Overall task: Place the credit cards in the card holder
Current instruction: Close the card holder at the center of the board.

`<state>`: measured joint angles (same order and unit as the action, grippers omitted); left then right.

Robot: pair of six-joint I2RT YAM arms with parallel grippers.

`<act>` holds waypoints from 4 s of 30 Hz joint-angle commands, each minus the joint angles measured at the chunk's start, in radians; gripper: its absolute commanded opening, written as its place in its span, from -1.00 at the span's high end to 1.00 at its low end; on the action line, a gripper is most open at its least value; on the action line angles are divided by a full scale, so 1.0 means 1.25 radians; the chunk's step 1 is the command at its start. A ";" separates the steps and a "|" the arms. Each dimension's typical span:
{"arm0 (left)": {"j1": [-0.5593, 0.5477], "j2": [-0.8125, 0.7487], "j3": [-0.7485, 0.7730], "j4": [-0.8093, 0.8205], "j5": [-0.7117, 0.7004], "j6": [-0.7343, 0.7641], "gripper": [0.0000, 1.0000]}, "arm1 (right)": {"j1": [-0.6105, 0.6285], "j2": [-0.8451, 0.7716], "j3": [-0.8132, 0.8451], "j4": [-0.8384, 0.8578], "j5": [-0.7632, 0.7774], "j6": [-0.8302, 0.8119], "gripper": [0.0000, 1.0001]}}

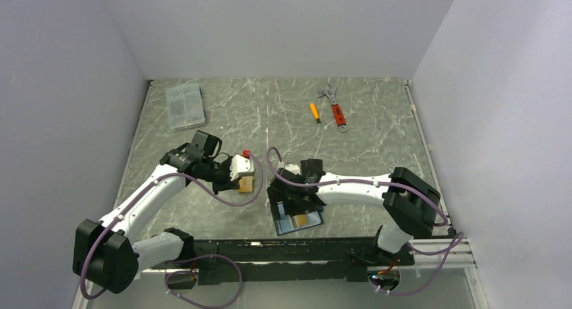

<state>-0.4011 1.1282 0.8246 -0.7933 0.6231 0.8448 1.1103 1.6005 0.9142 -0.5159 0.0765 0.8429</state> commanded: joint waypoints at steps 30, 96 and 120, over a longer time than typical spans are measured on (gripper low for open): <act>0.008 -0.045 0.017 -0.053 0.003 0.016 0.98 | 0.062 0.058 0.095 -0.081 0.049 -0.023 -0.94; -0.346 0.248 0.126 0.026 0.004 0.035 0.89 | -0.063 -0.289 -0.235 0.010 0.297 0.037 -0.39; -0.372 0.233 0.098 -0.011 -0.048 0.093 0.89 | -0.075 -0.247 -0.263 0.161 0.330 -0.023 0.14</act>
<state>-0.8589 1.4563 0.9680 -0.7933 0.5613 0.9272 1.0252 1.3380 0.5922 -0.3244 0.4416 0.8074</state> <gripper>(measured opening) 0.056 0.462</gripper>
